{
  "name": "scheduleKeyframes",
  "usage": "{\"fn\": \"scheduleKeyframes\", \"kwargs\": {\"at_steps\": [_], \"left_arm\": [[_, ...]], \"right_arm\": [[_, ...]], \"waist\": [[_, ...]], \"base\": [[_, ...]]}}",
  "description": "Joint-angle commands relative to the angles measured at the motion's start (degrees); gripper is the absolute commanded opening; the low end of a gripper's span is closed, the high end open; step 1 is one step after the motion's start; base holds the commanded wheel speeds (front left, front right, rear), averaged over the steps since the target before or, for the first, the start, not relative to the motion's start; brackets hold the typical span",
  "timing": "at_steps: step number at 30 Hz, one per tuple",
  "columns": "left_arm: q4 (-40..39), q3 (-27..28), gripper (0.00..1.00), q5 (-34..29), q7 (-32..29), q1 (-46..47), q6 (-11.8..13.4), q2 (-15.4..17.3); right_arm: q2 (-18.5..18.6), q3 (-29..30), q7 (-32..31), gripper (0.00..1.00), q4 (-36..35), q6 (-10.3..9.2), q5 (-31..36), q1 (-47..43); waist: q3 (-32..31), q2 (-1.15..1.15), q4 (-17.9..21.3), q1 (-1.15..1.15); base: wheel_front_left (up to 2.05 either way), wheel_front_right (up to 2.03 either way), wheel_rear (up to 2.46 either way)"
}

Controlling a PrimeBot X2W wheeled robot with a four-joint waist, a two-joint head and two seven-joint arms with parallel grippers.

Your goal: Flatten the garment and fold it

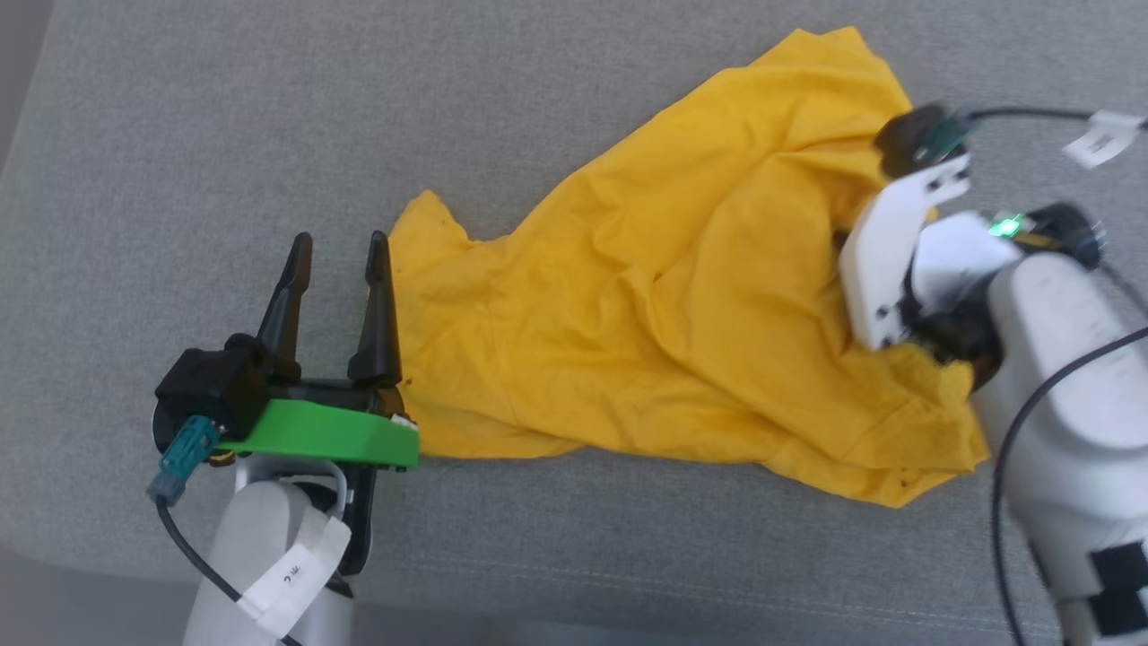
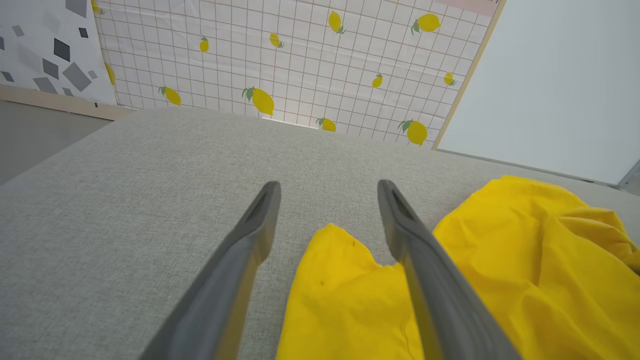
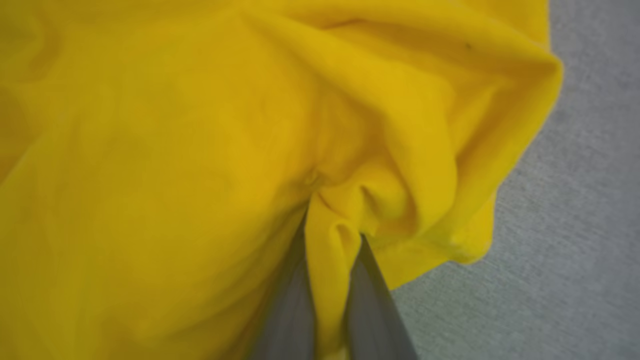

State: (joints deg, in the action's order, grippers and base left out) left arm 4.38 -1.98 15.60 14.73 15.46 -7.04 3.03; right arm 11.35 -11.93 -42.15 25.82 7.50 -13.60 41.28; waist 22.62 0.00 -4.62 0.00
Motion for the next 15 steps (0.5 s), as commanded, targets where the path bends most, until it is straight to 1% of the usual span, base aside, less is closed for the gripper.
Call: {"fn": "scheduleKeyframes", "kwargs": {"at_steps": [1, 3, 4, 7, 8, 11, 13, 15], "left_arm": [[-0.07, -0.38, 1.0, 0.26, 0.27, 1.23, -0.28, -0.13], [-0.25, -0.99, 1.0, 0.6, 0.27, 1.77, -0.28, -0.14], [-0.37, -1.49, 1.0, 0.81, 0.27, 2.19, -0.29, -0.14], [-0.53, -3.08, 1.0, 1.51, 0.27, 3.28, -0.29, -0.14], [-0.65, -3.65, 1.0, 1.74, 0.27, 3.62, -0.28, -0.14], [-0.79, -4.69, 1.0, 2.26, 0.27, 4.18, -0.04, -0.14], [-0.82, -5.14, 1.0, 2.68, 0.27, 4.48, 0.15, -0.14], [-0.96, -5.44, 1.0, 2.98, 0.27, 4.61, 0.4, -0.14]], "right_arm": [[1.12, 0.88, 0.57, 0.0, 0.09, -0.01, 0.32, 2.09], [1.01, 4.15, 1.53, 0.0, 0.39, -0.01, 0.11, 5.76], [0.49, 7.28, 1.81, 0.0, 1.24, -0.01, -0.27, 8.04], [-0.09, 14.43, 4.06, 0.0, 3.17, -0.01, 2.14, 14.51], [-0.04, 16.28, 5.48, 0.0, 3.54, -0.01, 3.95, 17.05], [-0.05, 19.66, 10.26, 0.0, 4.46, -0.01, 8.87, 22.82], [0.0, 20.91, 12.88, 0.0, 5.61, -0.01, 12.3, 25.42], [0.14, 20.72, 14.72, 0.0, 7.6, -0.01, 15.62, 26.59]], "waist": [[0.9, 0.0, -0.92, 0.0], [1.79, 0.0, -1.63, 0.0], [2.39, 0.0, -2.22, 0.0], [4.0, 0.0, -4.37, 0.0], [4.75, 0.0, -5.29, 0.0], [6.4, 0.0, -7.29, 0.0], [7.37, 0.0, -8.39, 0.0], [7.89, 0.0, -8.94, 0.0]], "base": [[0.0, 0.0, 0.0], [0.0, 0.0, 0.0], [0.0, 0.0, 0.0], [0.0, 0.0, 0.0], [0.0, 0.0, 0.0], [0.0, 0.0, 0.0], [0.0, 0.0, 0.0], [0.0, 0.0, 0.0]]}}
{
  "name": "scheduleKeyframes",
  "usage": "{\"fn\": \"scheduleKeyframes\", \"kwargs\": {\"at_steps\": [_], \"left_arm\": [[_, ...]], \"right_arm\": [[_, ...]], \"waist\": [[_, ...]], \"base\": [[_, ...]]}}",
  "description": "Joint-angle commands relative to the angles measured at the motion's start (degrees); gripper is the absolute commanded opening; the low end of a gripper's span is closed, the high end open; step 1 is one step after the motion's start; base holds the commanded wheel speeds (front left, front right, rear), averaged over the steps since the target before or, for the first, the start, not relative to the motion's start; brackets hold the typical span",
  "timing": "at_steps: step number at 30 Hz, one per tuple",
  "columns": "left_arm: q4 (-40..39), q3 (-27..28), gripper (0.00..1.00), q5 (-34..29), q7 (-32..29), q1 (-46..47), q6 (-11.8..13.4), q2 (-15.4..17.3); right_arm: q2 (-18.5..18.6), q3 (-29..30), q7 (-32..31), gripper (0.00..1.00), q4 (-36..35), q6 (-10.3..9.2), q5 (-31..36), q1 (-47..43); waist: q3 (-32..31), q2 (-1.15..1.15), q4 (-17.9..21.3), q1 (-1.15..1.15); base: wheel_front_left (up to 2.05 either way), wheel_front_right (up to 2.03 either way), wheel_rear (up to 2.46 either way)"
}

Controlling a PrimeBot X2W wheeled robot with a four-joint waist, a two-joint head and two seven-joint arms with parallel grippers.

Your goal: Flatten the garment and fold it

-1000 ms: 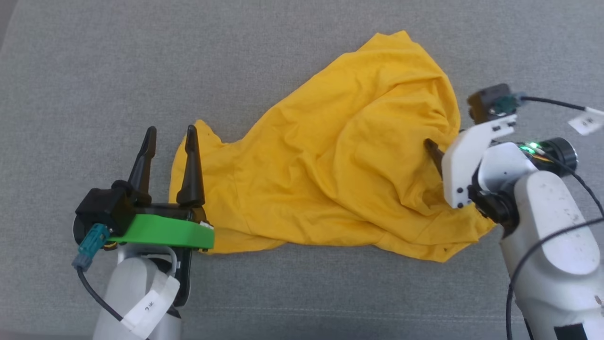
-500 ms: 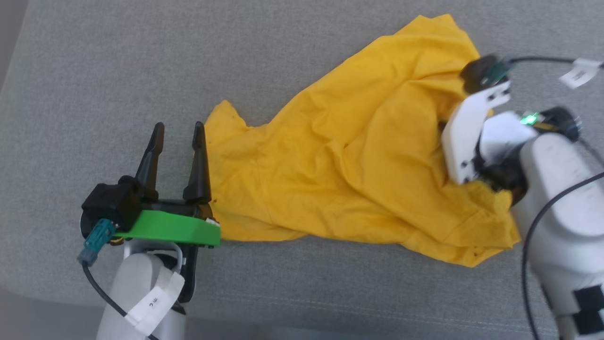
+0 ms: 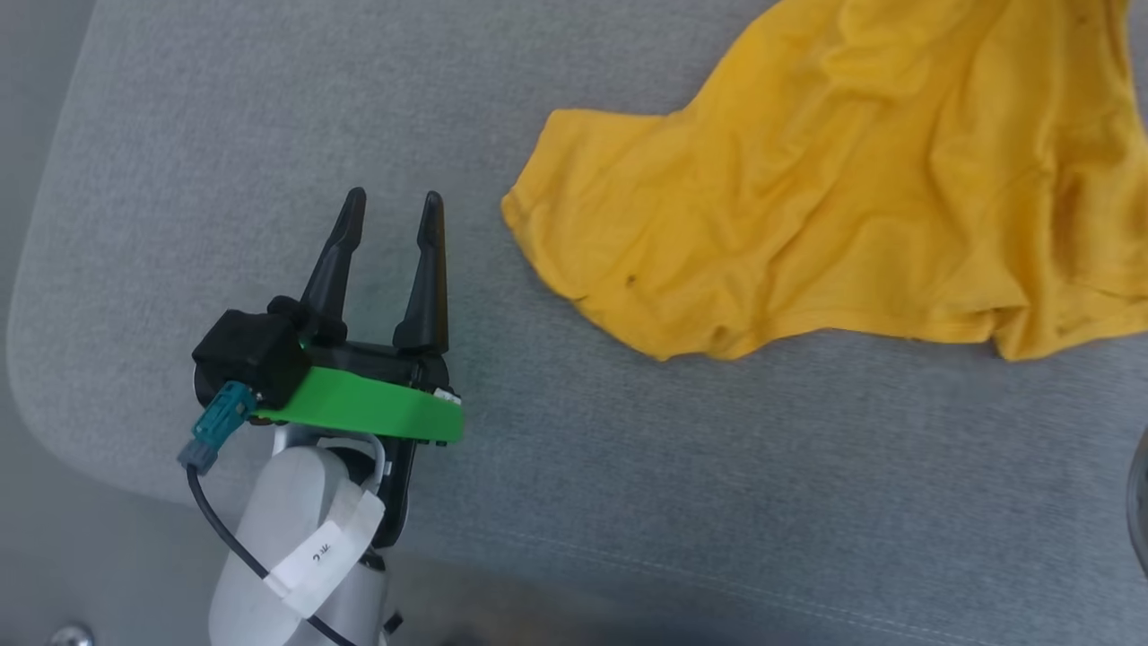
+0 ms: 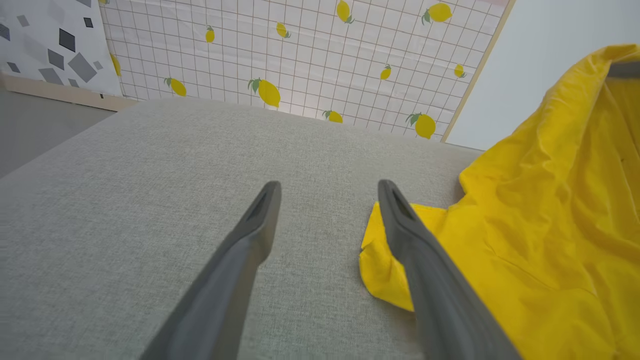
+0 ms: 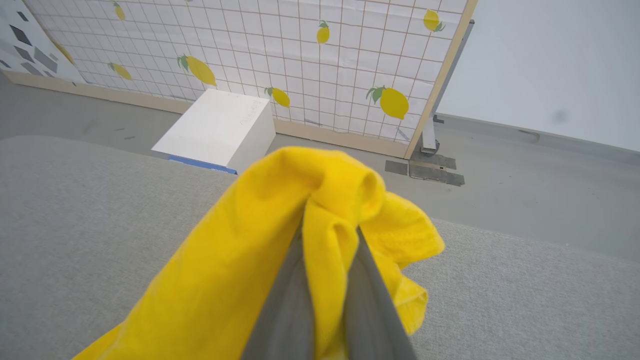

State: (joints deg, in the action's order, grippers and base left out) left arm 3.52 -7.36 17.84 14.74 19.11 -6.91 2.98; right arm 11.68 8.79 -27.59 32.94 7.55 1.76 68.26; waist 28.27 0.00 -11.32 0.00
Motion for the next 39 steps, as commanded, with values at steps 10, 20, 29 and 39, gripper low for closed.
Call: {"fn": "scheduleKeyframes", "kwargs": {"at_steps": [10, 20, 29, 39], "left_arm": [[1.13, -0.18, 1.0, -0.38, 0.26, 0.32, 0.39, -0.1], [3.56, 1.81, 1.0, -2.26, 0.26, -2.95, -0.1, 0.16], [7.26, 3.9, 1.0, -0.99, -4.36, -3.81, 2.87, 0.48], [17.17, 3.49, 1.0, -3.6, -39.05, 8.94, 12.0, 5.9]], "right_arm": [[-1.27, 0.27, 5.37, 1.0, 6.27, -0.06, 0.53, -1.83], [-1.16, -1.97, 21.22, 1.0, -10.26, -0.06, -16.01, -20.11], [-5.75, 1.12, 22.12, 1.0, -23.13, -0.06, -20.76, -44.12], [-8.61, 0.6, 21.49, 1.0, -27.87, -0.06, -23.58, -54.37]], "waist": [[-1.76, 0.0, 0.7, 0.0], [-10.96, 0.0, 9.51, 0.0], [-13.9, 0.0, 15.99, 0.0], [-10.33, 0.0, 19.79, 0.0]], "base": [[0.0, 0.0, 0.0], [0.0, 0.0, 0.0], [0.0, 0.0, 0.0], [0.0, 0.0, 0.0]]}}
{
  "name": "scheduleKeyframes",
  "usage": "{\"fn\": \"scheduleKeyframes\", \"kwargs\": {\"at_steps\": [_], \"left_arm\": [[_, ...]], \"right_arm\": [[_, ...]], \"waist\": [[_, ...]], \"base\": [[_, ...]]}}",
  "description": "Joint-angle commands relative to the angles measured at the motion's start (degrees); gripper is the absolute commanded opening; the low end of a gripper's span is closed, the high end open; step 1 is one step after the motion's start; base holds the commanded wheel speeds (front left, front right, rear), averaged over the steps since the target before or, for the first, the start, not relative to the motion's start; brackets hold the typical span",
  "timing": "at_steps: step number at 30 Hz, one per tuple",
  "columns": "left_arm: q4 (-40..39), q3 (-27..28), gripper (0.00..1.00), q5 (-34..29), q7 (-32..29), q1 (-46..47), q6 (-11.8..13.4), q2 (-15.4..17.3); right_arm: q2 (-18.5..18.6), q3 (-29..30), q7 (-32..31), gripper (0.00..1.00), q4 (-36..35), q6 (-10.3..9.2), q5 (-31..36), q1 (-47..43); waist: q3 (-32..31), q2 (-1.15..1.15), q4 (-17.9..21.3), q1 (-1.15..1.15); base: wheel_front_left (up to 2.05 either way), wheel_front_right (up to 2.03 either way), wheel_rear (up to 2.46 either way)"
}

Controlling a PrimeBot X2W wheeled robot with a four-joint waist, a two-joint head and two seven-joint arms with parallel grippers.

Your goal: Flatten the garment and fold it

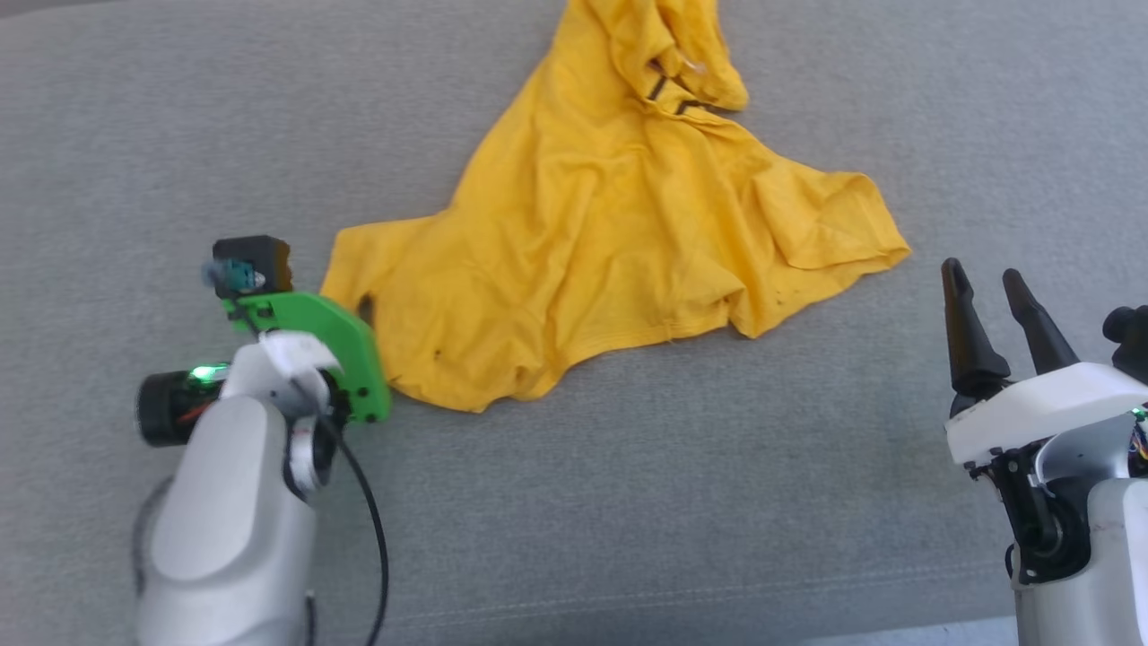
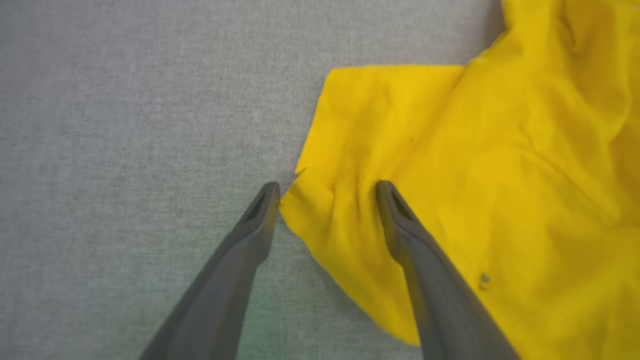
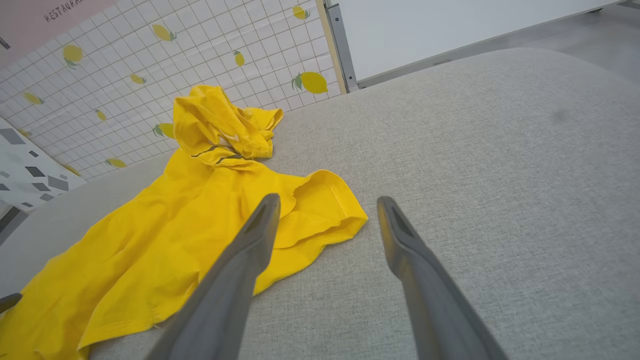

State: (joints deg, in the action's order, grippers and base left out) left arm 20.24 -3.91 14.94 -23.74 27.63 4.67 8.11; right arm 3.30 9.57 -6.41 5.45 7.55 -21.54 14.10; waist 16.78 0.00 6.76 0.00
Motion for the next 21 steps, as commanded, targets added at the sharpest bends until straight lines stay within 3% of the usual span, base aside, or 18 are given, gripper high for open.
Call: {"fn": "scheduleKeyframes", "kwargs": {"at_steps": [1, 6, 7, 9, 16, 21], "left_arm": [[1.7, -0.54, 1.0, -1.57, -4.12, 1.14, 0.94, 1.71], [4.89, -2.02, 1.0, -1.73, -15.85, 0.43, 1.26, 3.09], [5.06, -2.2, 0.62, -1.13, -17.89, -0.38, 0.91, 2.99], [4.26, -1.71, 0.0, 1.13, -19.26, -1.74, -0.05, 2.01], [-3.72, 2.56, 0.0, 7.97, -11.91, -2.79, -1.38, -1.52], [-11.68, 4.15, 0.0, 9.66, -6.13, -3.93, -1.2, -2.66]], "right_arm": [[-0.29, -0.34, 0.59, 1.0, -0.43, -0.06, -0.24, -0.42], [-0.39, -0.29, 2.04, 1.0, -0.41, -0.06, -0.77, -0.35], [-0.4, -0.22, 2.36, 1.0, -0.45, -0.06, -0.91, -0.29], [-0.4, -0.07, 2.71, 1.0, -0.5, -0.06, -0.8, -0.09], [-0.37, 0.13, -1.0, 1.0, 0.26, -0.06, 5.32, 3.31], [1.35, 0.27, -13.74, 1.0, 4.39, -0.06, 12.04, 9.44]], "waist": [[1.5, 0.0, 2.15, 0.0], [2.75, 0.0, 3.62, 0.0], [2.94, 0.0, 3.73, 0.0], [3.28, 0.0, 3.7, 0.0], [4.06, 0.0, 1.86, 0.0], [4.48, 0.0, 0.37, 0.0]], "base": [[0.0, 0.0, 0.0], [0.0, 0.0, 0.0], [0.0, 0.0, 0.0], [0.0, 0.0, 0.0], [0.0, 0.0, 0.0], [0.0, 0.0, 0.0]]}}
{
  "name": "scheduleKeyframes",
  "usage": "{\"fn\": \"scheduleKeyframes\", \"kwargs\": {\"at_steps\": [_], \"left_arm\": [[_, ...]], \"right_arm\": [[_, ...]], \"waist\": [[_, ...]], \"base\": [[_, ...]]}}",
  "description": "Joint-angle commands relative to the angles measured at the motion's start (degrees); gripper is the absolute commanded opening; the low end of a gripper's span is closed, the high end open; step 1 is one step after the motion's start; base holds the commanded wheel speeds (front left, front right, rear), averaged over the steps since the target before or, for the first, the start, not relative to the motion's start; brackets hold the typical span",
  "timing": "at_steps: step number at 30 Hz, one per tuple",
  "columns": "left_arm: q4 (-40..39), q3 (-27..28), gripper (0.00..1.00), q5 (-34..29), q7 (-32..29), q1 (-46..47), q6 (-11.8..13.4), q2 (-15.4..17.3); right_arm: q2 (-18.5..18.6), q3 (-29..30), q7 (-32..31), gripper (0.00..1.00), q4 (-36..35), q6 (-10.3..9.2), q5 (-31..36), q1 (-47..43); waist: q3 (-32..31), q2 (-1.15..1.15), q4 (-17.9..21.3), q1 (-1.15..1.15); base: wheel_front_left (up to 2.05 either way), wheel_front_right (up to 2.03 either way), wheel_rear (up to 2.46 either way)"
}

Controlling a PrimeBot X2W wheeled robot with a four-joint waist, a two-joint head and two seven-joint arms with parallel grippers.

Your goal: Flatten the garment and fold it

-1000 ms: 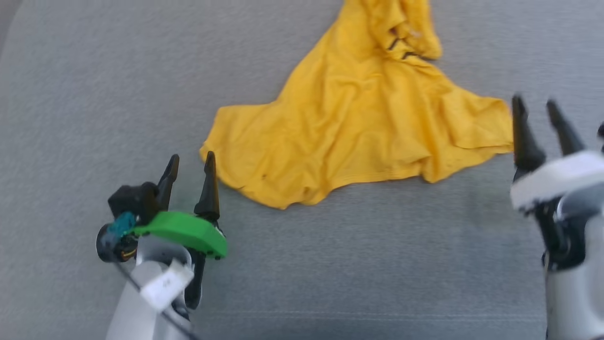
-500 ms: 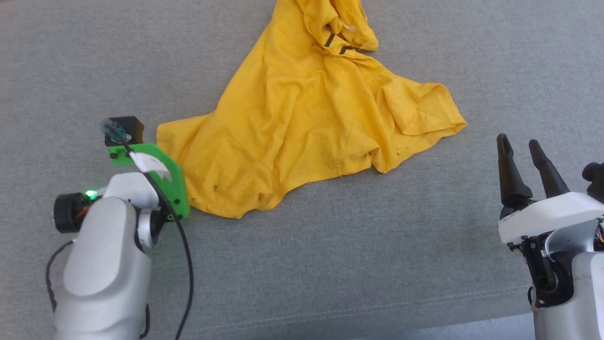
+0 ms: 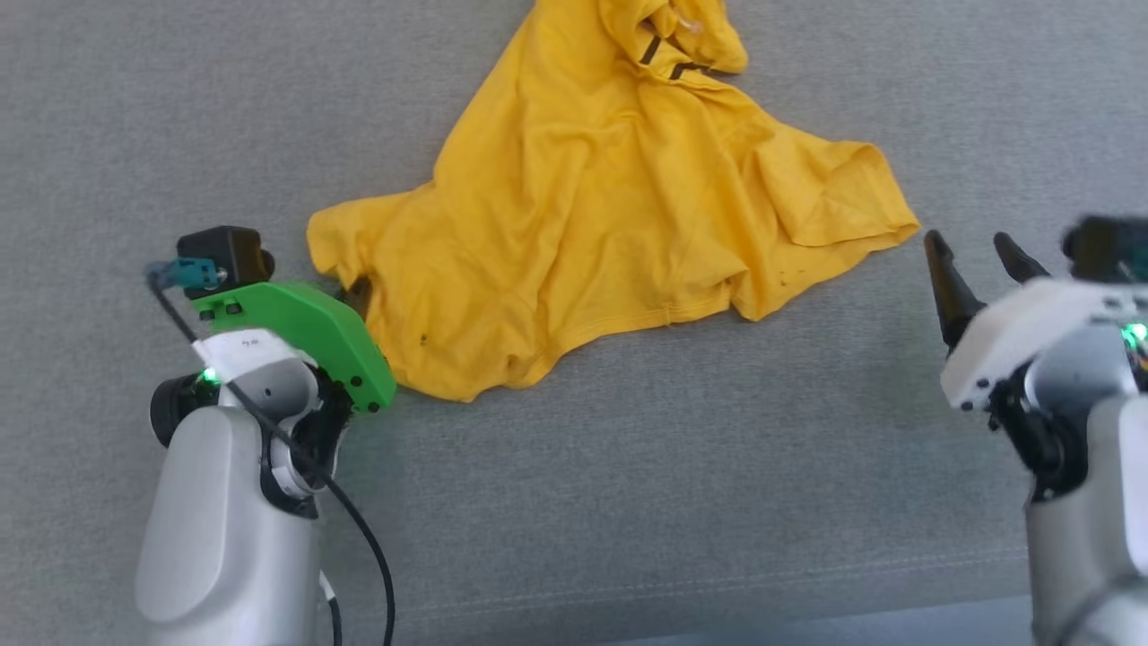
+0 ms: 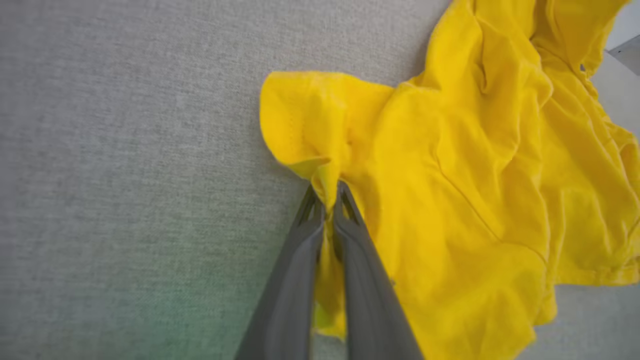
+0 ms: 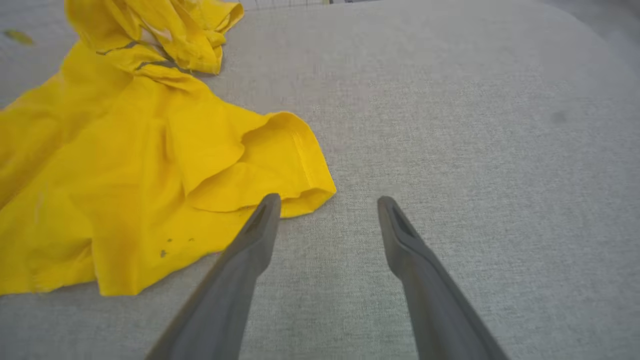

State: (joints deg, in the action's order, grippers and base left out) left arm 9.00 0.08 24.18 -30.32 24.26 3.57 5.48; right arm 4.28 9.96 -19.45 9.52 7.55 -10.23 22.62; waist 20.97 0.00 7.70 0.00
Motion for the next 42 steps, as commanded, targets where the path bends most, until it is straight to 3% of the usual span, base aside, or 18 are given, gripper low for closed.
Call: {"fn": "scheduleKeyframes", "kwargs": {"at_steps": [1, 5, 8, 22, 23, 24, 31, 35, 42], "left_arm": [[-2.03, 0.17, 0.0, 0.48, 1.08, -1.08, 0.1, -0.19], [-7.28, -0.54, 0.0, 0.74, 2.47, -2.86, 0.58, -0.82], [-9.71, -1.48, 0.0, 1.07, 2.73, -3.85, 0.72, -1.18], [-11.43, -4.31, 0.0, 2.21, 3.18, -5.51, 1.19, -1.79], [-11.24, -4.39, 0.0, 2.32, 3.28, -5.54, 1.19, -1.81], [-11.0, -4.47, 0.0, 2.42, 3.42, -5.6, 1.14, -1.83], [-11.92, -3.69, 0.0, 7.51, 6.57, -5.28, -0.45, -2.2], [-14.72, -2.6, 0.0, 13.68, 8.53, -2.68, -1.97, -2.41], [-17.48, 0.12, 0.0, 17.19, 8.55, 10.36, -2.38, -1.32]], "right_arm": [[1.29, -0.61, -4.04, 1.0, 1.48, -0.06, 2.42, 2.37], [4.37, -2.67, -13.78, 1.0, 6.1, -0.06, 5.46, 7.23], [5.98, -4.61, -17.27, 1.0, 8.72, -0.06, 6.0, 9.68], [7.47, -8.05, -18.84, 1.0, 17.33, -0.06, 5.06, 13.53], [7.37, -8.17, -19.06, 0.46, 17.66, -0.06, 4.53, 13.57], [7.32, -8.53, -18.95, 0.0, 17.86, -0.06, 3.84, 13.63], [7.66, -9.87, -16.48, 0.0, 14.91, -0.06, -4.8, 13.44], [7.85, -9.56, -15.21, 0.0, 8.84, -0.06, -13.57, 13.77], [10.03, -8.62, -16.41, 0.0, -4.9, -0.06, -25.89, 18.95]], "waist": [[0.43, 0.0, -0.88, 0.0], [1.41, 0.0, -2.32, 0.0], [2.43, 0.0, -3.46, 0.0], [5.6, 0.0, -5.7, 0.0], [5.55, 0.0, -5.59, 0.0], [5.4, 0.0, -5.43, 0.0], [2.34, 0.0, -3.62, 0.0], [-0.56, 0.0, -2.25, 0.0], [-6.16, 0.0, 0.19, 0.0]], "base": [[0.0, 0.0, 0.0], [0.0, 0.0, 0.0], [0.0, 0.0, 0.0], [0.0, 0.0, 0.0], [0.0, 0.0, 0.0], [0.0, 0.0, 0.0], [0.0, 0.0, 0.0], [0.0, 0.0, 0.0], [0.0, 0.0, 0.0]]}}
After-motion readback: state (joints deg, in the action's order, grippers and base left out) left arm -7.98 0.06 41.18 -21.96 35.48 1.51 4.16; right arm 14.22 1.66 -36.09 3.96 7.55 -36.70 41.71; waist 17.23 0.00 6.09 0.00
